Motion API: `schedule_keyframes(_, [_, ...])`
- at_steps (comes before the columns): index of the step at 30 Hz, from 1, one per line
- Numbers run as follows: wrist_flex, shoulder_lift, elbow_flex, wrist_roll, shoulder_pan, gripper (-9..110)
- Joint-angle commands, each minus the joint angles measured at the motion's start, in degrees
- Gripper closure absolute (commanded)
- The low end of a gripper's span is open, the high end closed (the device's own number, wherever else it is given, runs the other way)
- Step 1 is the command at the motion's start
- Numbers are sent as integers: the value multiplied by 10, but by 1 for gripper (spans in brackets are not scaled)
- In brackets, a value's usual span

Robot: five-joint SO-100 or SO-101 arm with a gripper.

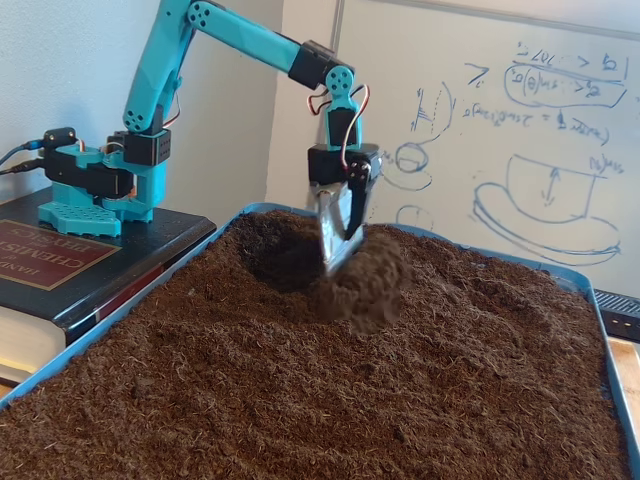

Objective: Build a berm.

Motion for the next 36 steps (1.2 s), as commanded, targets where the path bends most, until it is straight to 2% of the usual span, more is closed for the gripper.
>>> schedule_keyframes(1, [-3, 78, -71, -4, 18, 101])
schedule_keyframes(9, [16, 149, -76, 2, -36, 101])
schedule_keyframes(20, [224, 186, 77, 6, -115, 101])
schedule_keyframes(24, [192, 185, 142, 13, -124, 101])
schedule_keyframes(28, [102, 176, 187, 49, -127, 101])
schedule_keyframes(36, [-2, 109, 201, 96, -155, 101])
